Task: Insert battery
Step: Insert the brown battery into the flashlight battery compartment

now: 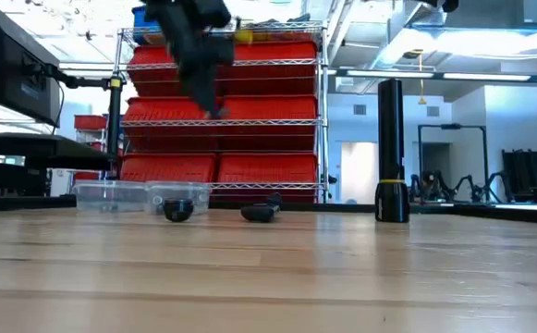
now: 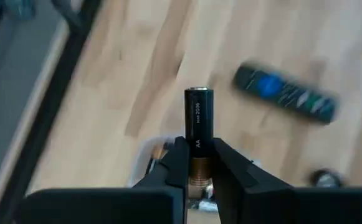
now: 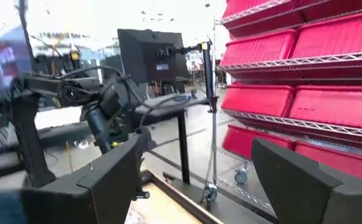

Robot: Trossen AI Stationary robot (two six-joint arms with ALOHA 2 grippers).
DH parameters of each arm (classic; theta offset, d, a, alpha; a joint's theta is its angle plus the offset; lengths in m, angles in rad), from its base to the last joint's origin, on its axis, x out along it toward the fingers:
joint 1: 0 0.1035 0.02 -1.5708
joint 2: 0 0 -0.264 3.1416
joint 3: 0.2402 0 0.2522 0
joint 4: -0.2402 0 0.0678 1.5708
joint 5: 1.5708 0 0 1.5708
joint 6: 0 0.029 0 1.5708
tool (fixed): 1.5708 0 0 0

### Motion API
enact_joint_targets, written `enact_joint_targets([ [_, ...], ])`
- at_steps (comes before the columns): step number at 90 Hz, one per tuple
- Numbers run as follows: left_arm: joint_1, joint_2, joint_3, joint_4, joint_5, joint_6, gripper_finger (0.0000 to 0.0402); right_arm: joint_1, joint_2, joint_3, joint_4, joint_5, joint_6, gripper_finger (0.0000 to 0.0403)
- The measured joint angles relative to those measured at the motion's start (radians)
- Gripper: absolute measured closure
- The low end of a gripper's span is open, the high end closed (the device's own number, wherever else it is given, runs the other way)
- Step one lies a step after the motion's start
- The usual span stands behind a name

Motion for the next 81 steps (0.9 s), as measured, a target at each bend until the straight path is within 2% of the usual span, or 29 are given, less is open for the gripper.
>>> enact_joint_targets([
  [13,-0.089,0.001,0.167,0.008,0.018,-0.029,0.0381,0.0,0.012,0.031,0.0,-0.081,0.002,0.0108],
  [25,-0.165,0.003,0.244,0.072,0.017,-0.082,0.0381,0.0,0.037,0.036,0.0,-0.13,0.036,0.0108],
  [37,-0.231,0.003,0.254,0.236,0.015,-0.133,0.0382,-0.011,0.1,0.036,0.013,-0.227,0.082,0.0108],
  [49,-0.278,0.019,0.255,0.412,0.034,-0.186,0.0383,-0.016,0.169,0.037,0.12,-0.296,0.082,0.0108],
  [63,-0.316,0.029,0.254,0.484,0.057,-0.221,0.0383,-0.021,0.249,0.092,0.175,-0.304,0.086,0.0108],
  [81,-0.357,0.03,0.254,0.571,0.059,-0.199,0.0383,-0.047,0.362,0.194,0.176,-0.4,0.09,0.0114],
])
